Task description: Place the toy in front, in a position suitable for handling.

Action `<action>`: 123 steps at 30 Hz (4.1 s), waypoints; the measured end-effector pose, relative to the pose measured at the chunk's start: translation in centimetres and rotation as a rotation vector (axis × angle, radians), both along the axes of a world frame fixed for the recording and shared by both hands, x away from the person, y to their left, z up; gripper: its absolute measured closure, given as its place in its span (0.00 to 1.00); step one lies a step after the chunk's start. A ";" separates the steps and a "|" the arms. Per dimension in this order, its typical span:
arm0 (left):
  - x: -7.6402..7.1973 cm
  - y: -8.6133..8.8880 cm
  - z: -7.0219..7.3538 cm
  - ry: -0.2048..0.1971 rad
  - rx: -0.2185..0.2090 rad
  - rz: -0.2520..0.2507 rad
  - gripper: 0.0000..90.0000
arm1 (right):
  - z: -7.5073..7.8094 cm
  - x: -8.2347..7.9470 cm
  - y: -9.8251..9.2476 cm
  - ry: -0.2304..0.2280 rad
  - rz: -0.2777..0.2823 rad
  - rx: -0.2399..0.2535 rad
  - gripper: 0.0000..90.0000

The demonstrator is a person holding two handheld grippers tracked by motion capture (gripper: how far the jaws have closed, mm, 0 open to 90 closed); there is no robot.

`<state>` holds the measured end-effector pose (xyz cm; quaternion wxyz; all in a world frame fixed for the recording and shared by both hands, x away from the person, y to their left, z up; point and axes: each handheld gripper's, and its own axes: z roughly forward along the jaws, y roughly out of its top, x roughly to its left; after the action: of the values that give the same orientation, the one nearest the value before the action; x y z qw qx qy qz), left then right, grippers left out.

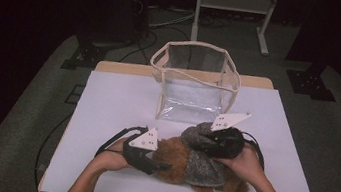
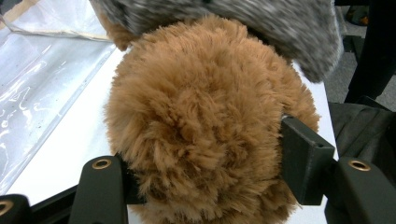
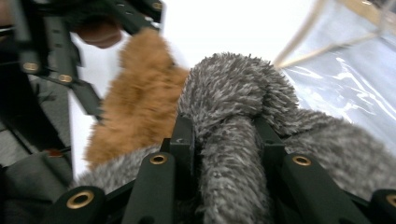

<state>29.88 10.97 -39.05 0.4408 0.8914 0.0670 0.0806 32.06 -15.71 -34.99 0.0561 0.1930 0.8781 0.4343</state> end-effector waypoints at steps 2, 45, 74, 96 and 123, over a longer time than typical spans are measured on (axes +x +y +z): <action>0.0 -0.1 0.0 -0.003 0.007 -0.001 0.42 | 0.3 -0.4 1.4 -0.011 0.039 -0.003 0.74; 0.2 0.1 -0.1 -0.008 0.002 -0.017 0.42 | 0.2 -0.3 0.7 0.020 0.029 -0.006 0.74; 0.2 0.2 -0.1 -0.017 0.002 -0.022 0.41 | 0.1 2.9 1.0 0.008 -0.026 -0.041 0.74; 0.5 0.4 -0.2 -0.014 -0.003 -0.007 0.40 | -0.1 0.3 -0.1 0.026 0.038 -0.031 0.74; 0.5 0.4 -0.2 -0.020 0.002 0.003 0.38 | 0.0 0.0 1.1 -0.029 0.052 -0.059 0.74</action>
<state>30.38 11.37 -39.26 0.4406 0.8909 0.0638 0.0900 32.06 -14.61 -35.01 0.0630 0.1620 0.8943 0.4124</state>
